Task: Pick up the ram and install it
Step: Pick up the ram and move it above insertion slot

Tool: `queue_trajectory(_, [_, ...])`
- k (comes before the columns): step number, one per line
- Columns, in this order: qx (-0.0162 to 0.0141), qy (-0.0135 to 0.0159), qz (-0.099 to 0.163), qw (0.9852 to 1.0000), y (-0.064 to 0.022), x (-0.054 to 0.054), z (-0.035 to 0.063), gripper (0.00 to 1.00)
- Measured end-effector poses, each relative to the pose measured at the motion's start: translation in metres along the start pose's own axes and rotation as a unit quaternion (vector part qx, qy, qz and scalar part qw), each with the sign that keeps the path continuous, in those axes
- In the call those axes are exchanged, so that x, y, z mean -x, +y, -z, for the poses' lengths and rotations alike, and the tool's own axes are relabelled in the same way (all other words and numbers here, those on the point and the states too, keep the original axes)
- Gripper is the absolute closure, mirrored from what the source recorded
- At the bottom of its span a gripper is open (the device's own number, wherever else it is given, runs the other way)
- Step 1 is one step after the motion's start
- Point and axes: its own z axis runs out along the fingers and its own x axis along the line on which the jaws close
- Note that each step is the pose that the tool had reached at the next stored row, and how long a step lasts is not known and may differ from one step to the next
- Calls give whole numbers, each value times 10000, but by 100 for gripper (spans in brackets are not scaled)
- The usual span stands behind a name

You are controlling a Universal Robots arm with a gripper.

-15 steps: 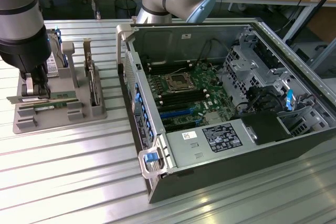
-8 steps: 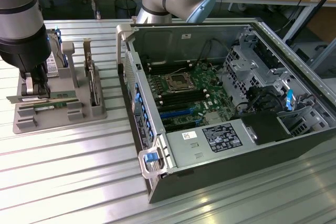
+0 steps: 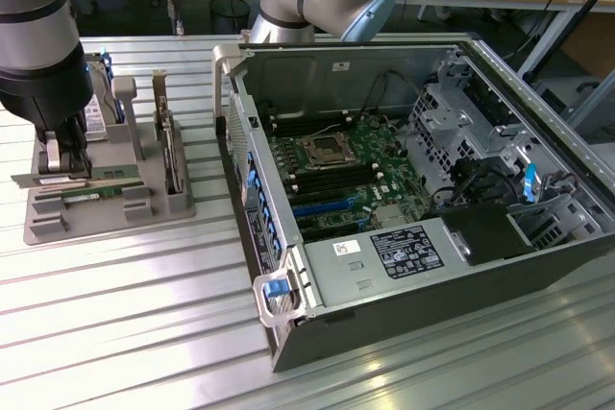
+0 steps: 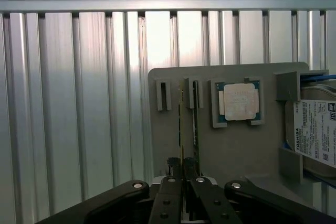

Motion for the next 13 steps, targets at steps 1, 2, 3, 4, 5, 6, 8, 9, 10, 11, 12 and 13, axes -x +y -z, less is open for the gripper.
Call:
queue_trajectory(1, [0, 0, 0, 10000, 0, 0, 1, 87])
queue_trajectory(2, [0, 0, 0, 10000, 0, 0, 3, 87])
queue_trajectory(3, [0, 0, 0, 10000, 0, 0, 5, 87])
queue_trajectory(4, [0, 0, 0, 10000, 0, 0, 6, 87])
queue_trajectory(5, [0, 0, 0, 10000, 0, 0, 7, 87])
queue_trajectory(6, [0, 0, 0, 10000, 0, 0, 8, 87])
queue_trajectory(8, [0, 0, 0, 10000, 0, 1, 11, 87])
queue_trajectory(9, [0, 0, 0, 10000, 1, 1, 13, 87])
queue_trajectory(10, [0, 0, 0, 10000, 1, 1, 15, 87])
queue_trajectory(11, [0, 0, 0, 10000, 1, 1, 17, 87])
queue_trajectory(12, [0, 0, 0, 10000, 1, 1, 19, 87])
queue_trajectory(13, [0, 0, 0, 10000, 1, 1, 21, 87])
